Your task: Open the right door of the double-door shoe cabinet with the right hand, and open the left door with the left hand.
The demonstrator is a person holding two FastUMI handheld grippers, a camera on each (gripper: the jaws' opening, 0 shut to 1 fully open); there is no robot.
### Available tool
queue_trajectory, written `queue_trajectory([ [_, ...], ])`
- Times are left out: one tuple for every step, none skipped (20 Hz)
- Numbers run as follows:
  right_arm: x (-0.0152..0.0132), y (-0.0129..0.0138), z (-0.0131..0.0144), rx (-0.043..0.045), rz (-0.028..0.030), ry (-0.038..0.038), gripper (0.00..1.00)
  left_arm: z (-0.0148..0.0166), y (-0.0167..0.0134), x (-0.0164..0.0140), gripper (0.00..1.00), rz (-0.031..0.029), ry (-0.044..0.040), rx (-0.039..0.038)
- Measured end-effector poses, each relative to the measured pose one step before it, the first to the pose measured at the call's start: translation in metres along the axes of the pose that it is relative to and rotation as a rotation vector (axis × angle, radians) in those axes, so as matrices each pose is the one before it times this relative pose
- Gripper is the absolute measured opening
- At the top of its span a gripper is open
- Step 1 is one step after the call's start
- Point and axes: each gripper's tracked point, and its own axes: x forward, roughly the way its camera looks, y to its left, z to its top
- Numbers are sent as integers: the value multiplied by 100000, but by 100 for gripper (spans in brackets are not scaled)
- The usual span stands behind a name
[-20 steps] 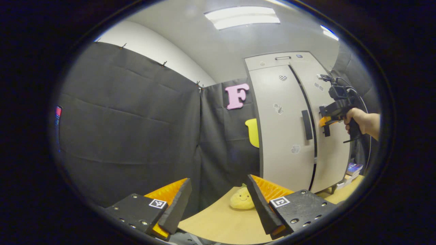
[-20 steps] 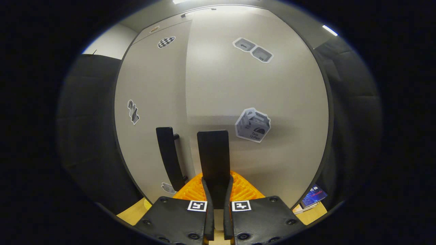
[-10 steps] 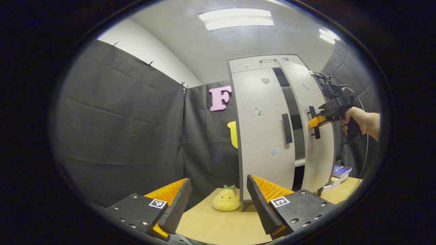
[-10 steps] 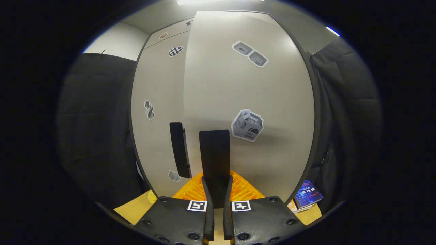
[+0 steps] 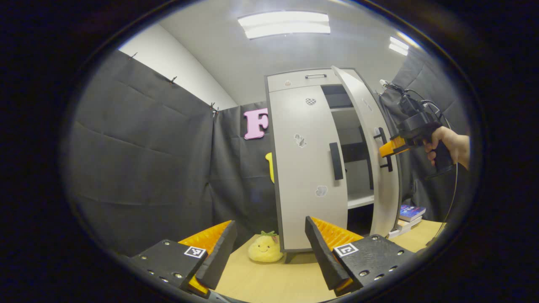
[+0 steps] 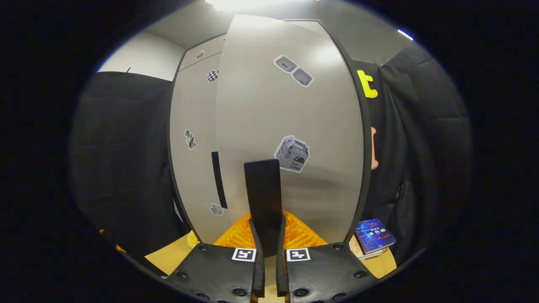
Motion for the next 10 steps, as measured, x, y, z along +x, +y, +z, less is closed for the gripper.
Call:
queue_trajectory([
  [-510, -387, -84, -267, -436, -246, 12, -227, -465, 248, 94, -952, 271, -482],
  [-499, -316, -9, -210, 138, -8, 9, -91, -476, 144, 94, -983, 266, -393],
  [-473, -300, -37, 124, -42, -62, 12, -2, -581, 331, 96, -1234, 232, -152],
  [-392, -303, -21, -523, 192, 508, 12, 6, -664, 370, 95, -1125, -62, 88],
  [-434, -432, -112, 44, -222, -654, 14, -72, -451, -57, 95, -943, -111, -47],
  [-338, -291, -29, -575, -224, 7, 12, -94, -610, 287, 95, -1198, 448, -332],
  [-296, -243, -80, 37, -257, -330, 9, -196, -604, 307, 94, -1100, 705, -446],
  [-253, -237, 4, 94, -8, -9, 9, -286, -568, 258, 95, -1058, 450, -390],
  [-312, -387, -62, -11, -536, -311, 9, 281, -340, -202, 95, -1068, 142, -74],
  [-206, -273, -49, -710, 30, 105, 9, -178, -459, 183, 92, -878, 54, -6],
])
